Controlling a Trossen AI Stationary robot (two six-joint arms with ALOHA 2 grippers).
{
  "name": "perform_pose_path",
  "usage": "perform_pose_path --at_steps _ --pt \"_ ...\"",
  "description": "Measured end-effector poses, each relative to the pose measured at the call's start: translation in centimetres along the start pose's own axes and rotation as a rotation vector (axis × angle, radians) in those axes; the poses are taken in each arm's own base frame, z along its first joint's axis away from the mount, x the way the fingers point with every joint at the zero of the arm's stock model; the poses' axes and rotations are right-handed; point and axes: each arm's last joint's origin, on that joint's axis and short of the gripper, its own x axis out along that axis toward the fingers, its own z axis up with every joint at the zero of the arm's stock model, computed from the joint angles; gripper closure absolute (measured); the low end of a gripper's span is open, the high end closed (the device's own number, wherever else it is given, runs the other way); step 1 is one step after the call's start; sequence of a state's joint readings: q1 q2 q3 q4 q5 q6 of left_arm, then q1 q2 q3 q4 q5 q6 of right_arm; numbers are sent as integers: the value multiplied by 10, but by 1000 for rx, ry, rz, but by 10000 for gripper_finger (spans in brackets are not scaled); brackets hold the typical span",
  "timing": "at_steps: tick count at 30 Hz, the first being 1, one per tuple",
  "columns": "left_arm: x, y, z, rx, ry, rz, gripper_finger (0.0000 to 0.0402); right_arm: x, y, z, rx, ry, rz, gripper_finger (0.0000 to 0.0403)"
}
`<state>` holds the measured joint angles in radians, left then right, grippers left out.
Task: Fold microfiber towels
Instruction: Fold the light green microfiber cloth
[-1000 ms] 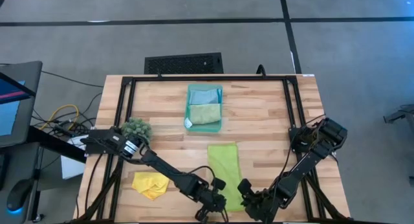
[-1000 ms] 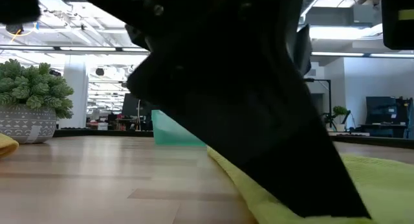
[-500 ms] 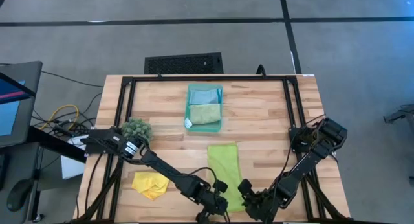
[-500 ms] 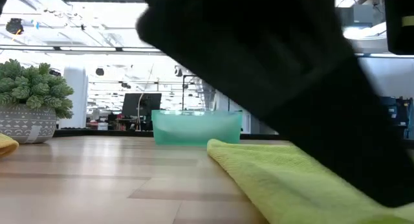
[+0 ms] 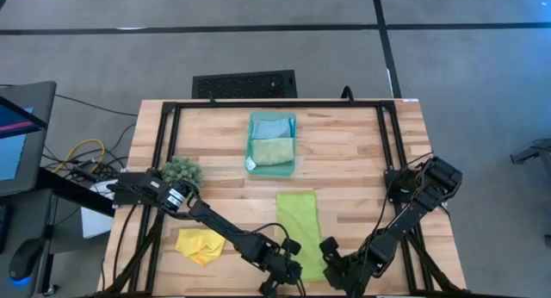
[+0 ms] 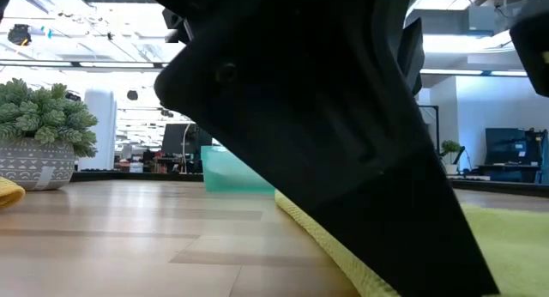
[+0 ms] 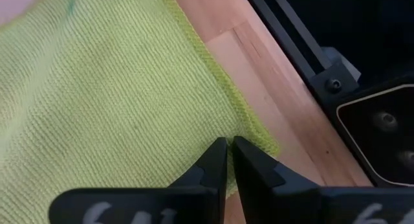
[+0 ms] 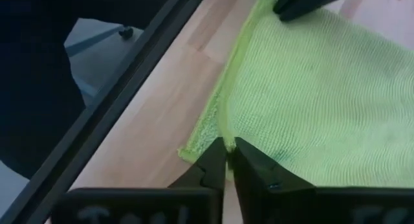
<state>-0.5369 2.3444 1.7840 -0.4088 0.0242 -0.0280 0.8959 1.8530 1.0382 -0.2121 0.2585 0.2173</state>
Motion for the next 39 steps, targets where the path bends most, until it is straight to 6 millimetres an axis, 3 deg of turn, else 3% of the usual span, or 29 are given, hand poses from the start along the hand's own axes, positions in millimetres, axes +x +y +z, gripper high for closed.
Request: perform_pose_path --at_steps 8,12,16,20,31,36,39 --pt "0 0 1 -1 -7 0 379 0 0 -6 59 65 34 286" --pt "0 0 3 -1 -33 -1 379 -8 0 -4 94 101 113 273" --pt "-4 0 12 1 -67 -2 379 -27 -1 12 129 1 134 287" --pt "-10 -2 20 10 -97 -3 379 -29 4 15 49 -46 144 315" --pt "-11 -2 12 -22 4 1 379 15 -12 2 44 74 198 390" --pt "-11 -4 11 -25 11 -44 379 15 -12 2 40 82 223 396" --pt "-11 -4 14 -15 -10 -47 379 3 -9 8 -39 20 182 388"
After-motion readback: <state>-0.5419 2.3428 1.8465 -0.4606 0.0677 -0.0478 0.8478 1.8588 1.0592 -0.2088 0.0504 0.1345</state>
